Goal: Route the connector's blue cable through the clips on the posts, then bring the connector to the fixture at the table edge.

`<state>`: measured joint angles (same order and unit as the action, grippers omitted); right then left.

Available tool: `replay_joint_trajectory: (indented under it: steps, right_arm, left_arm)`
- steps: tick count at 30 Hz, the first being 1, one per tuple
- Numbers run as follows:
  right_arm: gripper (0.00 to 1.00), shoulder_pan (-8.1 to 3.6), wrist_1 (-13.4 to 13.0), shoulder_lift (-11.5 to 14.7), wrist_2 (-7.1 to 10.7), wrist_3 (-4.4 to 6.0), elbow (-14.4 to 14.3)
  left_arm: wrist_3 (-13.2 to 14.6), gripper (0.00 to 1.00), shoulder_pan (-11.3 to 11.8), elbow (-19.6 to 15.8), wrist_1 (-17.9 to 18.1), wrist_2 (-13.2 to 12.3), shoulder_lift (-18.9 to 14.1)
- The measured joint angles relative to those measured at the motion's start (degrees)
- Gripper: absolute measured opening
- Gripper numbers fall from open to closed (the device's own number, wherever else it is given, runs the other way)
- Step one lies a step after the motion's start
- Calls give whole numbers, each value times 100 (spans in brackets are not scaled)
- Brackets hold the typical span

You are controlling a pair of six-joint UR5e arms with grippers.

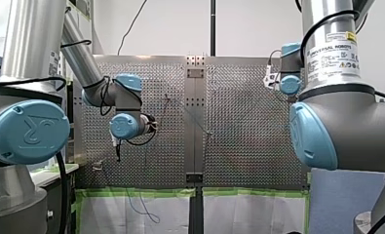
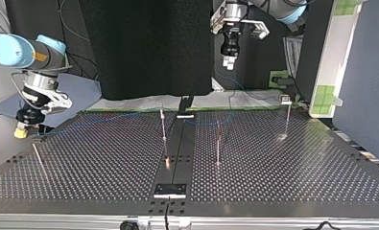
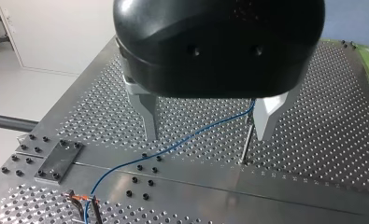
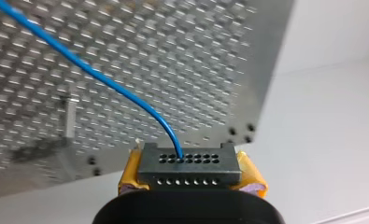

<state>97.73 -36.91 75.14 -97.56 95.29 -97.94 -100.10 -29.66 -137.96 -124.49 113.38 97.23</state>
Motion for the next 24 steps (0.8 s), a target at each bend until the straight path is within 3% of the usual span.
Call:
replay_joint_trajectory:
  steps: [5, 11, 16, 24]
  right_arm:
    - [0, -47, 3, -33, 13, -105, -2]
    - [0, -107, 105, -260, 95, -141, -3]
    - [0, -140, 179, -399, 281, -172, -3]
    - [0, -268, 206, -525, 691, -132, 3]
  left_arm:
    - [0, 100, 14, 2, -12, 0, 0]
    - [7, 100, 18, 2, -35, 4, 0]
    - [9, 100, 24, 4, -50, 4, 0]
    - [55, 100, 30, 1, -70, 4, 0]
